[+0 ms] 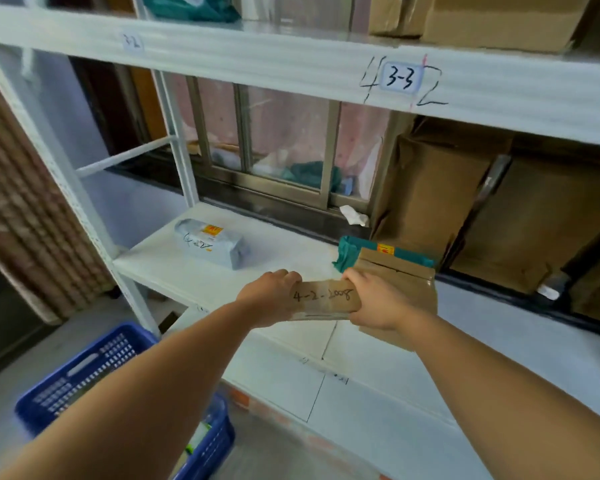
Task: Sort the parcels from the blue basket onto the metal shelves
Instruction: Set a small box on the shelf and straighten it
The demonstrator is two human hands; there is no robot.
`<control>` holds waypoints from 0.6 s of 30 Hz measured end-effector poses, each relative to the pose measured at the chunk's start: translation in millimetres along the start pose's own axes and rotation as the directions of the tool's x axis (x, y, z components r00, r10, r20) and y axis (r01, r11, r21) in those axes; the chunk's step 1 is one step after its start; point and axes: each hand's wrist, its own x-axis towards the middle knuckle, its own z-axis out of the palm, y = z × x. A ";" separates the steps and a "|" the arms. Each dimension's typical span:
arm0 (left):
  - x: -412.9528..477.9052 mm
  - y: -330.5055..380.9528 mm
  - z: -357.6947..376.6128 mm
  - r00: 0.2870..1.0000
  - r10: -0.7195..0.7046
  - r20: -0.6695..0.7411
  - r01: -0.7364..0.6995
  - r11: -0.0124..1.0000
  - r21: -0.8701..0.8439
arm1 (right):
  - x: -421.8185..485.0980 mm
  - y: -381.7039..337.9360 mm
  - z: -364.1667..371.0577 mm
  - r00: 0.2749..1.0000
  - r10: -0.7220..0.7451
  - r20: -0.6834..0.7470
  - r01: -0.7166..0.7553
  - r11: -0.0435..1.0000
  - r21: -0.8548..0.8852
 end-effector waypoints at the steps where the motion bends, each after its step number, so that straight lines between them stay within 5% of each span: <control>1: 0.0 -8.8 1.4 0.999 -0.038 -0.013 0.039 0.999 0.021 | 12.5 -3.0 5.1 0.999 -0.032 0.000 0.032 0.999 0.004; 11: -15.6 -123.7 19.2 0.980 -0.198 -0.015 0.199 0.977 0.079 | 99.5 -64.5 57.4 0.964 -0.204 0.172 0.193 0.978 0.075; 18: 5.4 -214.1 37.3 0.988 -0.130 0.087 0.124 0.989 0.079 | 165.2 -115.0 102.4 0.912 -0.026 0.409 -0.072 0.972 0.222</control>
